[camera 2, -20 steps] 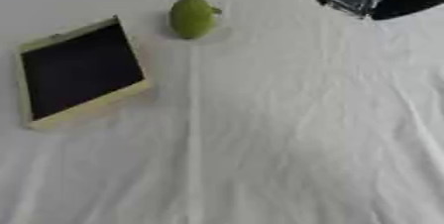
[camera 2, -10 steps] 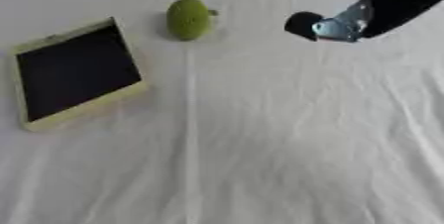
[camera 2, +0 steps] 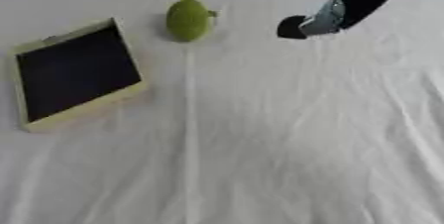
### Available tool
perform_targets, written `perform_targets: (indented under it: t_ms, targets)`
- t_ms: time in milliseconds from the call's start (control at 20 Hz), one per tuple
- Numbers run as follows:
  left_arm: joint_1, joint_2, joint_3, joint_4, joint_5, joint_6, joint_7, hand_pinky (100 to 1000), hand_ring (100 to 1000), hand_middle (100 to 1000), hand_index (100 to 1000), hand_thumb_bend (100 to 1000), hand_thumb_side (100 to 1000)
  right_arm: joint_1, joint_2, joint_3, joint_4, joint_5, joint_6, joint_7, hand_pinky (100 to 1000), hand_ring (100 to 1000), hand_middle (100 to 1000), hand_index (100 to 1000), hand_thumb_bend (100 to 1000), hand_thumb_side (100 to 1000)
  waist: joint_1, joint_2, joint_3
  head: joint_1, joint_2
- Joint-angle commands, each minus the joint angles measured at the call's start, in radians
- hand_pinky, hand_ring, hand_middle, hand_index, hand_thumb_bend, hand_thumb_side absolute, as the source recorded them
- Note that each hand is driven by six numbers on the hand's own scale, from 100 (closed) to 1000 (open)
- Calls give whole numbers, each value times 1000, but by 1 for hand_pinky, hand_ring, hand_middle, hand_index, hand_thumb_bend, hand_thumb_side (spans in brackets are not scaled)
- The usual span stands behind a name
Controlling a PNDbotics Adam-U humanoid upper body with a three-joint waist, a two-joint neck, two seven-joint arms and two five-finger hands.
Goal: Pick up objects on the table and place them in the box.
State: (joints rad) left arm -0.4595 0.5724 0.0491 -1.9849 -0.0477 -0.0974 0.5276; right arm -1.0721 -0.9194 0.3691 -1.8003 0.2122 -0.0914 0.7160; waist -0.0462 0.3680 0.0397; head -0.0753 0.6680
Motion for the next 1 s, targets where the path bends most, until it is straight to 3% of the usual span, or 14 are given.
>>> perform_targets:
  t_ms: [50, 550, 1000]
  targets:
    - [-8, 31, 2, -15, 5, -1, -5, 788, 734, 625, 753, 216, 609, -50, 27, 14, 63, 8, 15, 20, 868, 901, 885, 906, 449, 103, 2, -29, -1, -5, 5]
    - [-18, 25, -2, -15, 10, -2, -10, 787, 734, 626, 752, 211, 608, -155, 179, 62, 276, 87, 3, 34, 869, 900, 888, 919, 444, 100, 3, -25, 14, -22, 7]
    - [-32, 17, -7, -15, 15, -4, -15, 785, 737, 624, 750, 206, 603, -187, 281, 60, 448, 169, -55, 15, 857, 888, 884, 924, 440, 100, 4, -17, 30, -43, -9]
